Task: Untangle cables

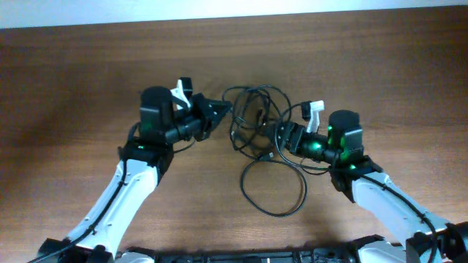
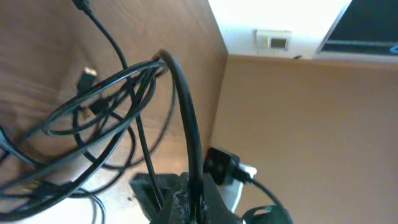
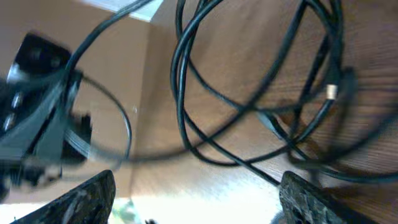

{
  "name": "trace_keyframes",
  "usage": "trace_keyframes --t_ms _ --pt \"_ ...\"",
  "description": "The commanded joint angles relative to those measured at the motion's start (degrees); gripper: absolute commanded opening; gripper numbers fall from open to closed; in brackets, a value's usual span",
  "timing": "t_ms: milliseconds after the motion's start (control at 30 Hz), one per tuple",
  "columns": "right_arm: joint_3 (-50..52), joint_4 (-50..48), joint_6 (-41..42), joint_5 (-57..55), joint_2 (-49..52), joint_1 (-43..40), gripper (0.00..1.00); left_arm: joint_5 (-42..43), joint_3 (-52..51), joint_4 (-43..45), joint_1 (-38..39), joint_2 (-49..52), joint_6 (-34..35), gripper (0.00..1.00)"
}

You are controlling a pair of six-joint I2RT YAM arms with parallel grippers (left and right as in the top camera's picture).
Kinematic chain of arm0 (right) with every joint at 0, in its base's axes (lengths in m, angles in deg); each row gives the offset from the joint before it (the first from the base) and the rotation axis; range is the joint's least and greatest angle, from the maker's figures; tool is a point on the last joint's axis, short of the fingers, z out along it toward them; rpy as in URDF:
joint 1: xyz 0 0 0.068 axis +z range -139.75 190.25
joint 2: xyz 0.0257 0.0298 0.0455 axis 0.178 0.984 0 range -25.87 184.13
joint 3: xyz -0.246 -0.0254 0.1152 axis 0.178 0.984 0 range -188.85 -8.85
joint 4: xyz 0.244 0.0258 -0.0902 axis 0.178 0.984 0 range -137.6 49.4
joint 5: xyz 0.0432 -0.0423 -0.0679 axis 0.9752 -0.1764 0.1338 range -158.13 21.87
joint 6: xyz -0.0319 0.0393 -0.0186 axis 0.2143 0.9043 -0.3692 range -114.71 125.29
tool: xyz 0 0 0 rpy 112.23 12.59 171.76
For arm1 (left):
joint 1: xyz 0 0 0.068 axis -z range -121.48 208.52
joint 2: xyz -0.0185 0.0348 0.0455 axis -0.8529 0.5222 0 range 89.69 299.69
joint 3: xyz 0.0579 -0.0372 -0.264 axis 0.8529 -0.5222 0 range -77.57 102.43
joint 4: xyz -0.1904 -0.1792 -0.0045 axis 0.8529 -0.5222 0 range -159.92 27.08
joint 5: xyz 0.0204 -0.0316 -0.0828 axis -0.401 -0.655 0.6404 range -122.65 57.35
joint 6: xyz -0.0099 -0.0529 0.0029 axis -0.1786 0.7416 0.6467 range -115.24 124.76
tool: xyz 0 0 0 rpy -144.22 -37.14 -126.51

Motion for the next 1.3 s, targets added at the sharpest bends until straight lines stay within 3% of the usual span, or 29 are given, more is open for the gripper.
trace_keyframes --t_ms 0,67,133,167,267,300,433,533,567,700,767,933,1000,1200,1267 --pt "-0.24 -2.82 9.51 -7.56 -0.28 2.43 0.82 1.25 0.39 4.15 3.02 -1.36 1.66 0.0" --pt "-0.24 -3.32 9.7 -8.41 -0.28 2.78 0.77 2.4 0.39 9.2 4.72 -1.36 1.64 0.0" --pt "-0.24 -3.21 9.68 -9.22 -0.28 2.73 0.61 3.52 0.39 12.98 5.88 -1.36 1.16 0.0" --pt "-0.24 -3.17 9.68 -9.64 -0.28 2.67 0.52 3.93 0.39 14.23 6.12 -1.36 0.04 0.0" --pt "-0.24 -3.37 9.68 -8.87 -0.28 1.95 0.08 6.08 0.39 15.1 5.7 -1.36 -4.0 0.0" --pt "-0.24 -3.76 9.68 -7.76 -0.28 1.55 0.04 7.48 0.39 15.06 5.31 -1.36 -4.79 0.0" --pt "-0.24 -4.66 9.66 -1.36 -0.28 0.0 0.05 9.86 0.39 15.02 4.15 -1.36 -4.9 0.0" --pt "-0.24 -4.61 9.66 1.01 -0.28 0.0 0.47 9.18 0.39 15.3 4.17 -1.36 -4.85 0.0" --pt "-0.24 -4.59 9.66 1.2 -0.28 0.02 0.55 9.07 0.39 15.34 4.17 -1.36 -4.83 0.0" --pt "-0.24 -2.34 8.74 0.07 -0.28 0.09 0.78 8.63 0.39 15.39 4.09 -1.36 -4.66 0.0" --pt "-0.22 1.95 8.81 -1.55 -0.28 0.09 0.82 8.66 0.39 15.8 3.93 -1.36 -4.66 0.0" --pt "-0.24 6.34 14.21 -1.9 -0.28 0.11 0.81 8.66 0.39 15.76 4.31 -1.36 -4.66 0.0" --pt "-0.24 5.27 16.74 -1.9 -0.28 0.11 0.71 8.66 0.39 15.78 4.92 -1.36 -4.63 0.0" --pt "-0.22 5.33 25.86 -2.34 0.11 0.11 0.56 6.32 0.39 15.78 7.76 -1.36 -4.61 0.0" --pt "-0.22 5.33 27.02 -3.82 0.42 0.11 0.41 4.83 0.39 15.82 8.83 -1.36 -4.61 0.0"
